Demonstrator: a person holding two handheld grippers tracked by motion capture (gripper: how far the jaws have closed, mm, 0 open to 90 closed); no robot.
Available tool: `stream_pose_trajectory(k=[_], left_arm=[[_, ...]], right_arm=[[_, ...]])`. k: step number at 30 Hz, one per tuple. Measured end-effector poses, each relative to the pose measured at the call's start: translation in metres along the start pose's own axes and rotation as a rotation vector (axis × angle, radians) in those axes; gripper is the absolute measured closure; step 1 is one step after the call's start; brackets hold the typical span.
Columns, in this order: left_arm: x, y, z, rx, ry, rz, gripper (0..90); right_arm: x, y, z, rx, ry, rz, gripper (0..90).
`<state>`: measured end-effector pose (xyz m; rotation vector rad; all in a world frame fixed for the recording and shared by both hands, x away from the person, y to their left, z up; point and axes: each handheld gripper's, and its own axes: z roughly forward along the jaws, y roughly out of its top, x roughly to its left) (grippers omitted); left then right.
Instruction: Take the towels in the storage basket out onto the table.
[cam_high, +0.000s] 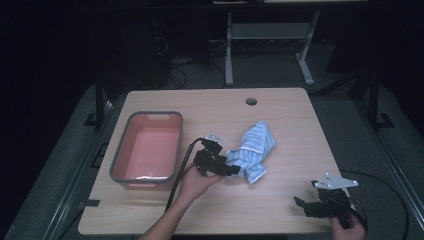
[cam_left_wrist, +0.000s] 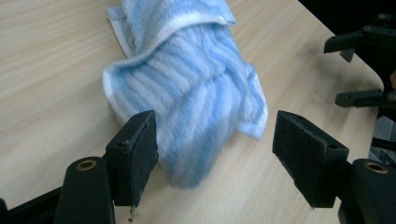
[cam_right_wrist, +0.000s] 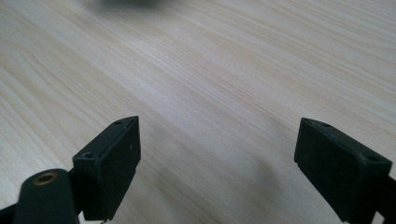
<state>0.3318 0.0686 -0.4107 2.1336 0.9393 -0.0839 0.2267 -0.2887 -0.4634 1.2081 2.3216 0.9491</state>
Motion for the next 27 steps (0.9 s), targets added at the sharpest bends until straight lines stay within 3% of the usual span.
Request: stream_pose_trajectory(k=[20, 24, 26, 27], left_arm=[[-0.01, -0.049, -0.024, -0.063, -0.032, 0.004, 29.6], [-0.017, -0.07, -0.03, -0.146, -0.04, 0.02, 29.5], [-0.022, -0.075, -0.029, -0.12, -0.038, 0.054, 29.8], [-0.025, -0.077, -0.03, -0.111, -0.007, 0.086, 29.7]], right_arm=[[0.004, -0.001, -0.001, 0.014, -0.004, -0.007, 14.0], [0.006, -0.002, -0.002, 0.008, -0.01, -0.006, 14.0], [0.006, -0.002, -0.003, 0.006, -0.009, 0.001, 14.0], [0.006, -0.002, -0.004, 0.001, -0.007, -0.002, 14.0]])
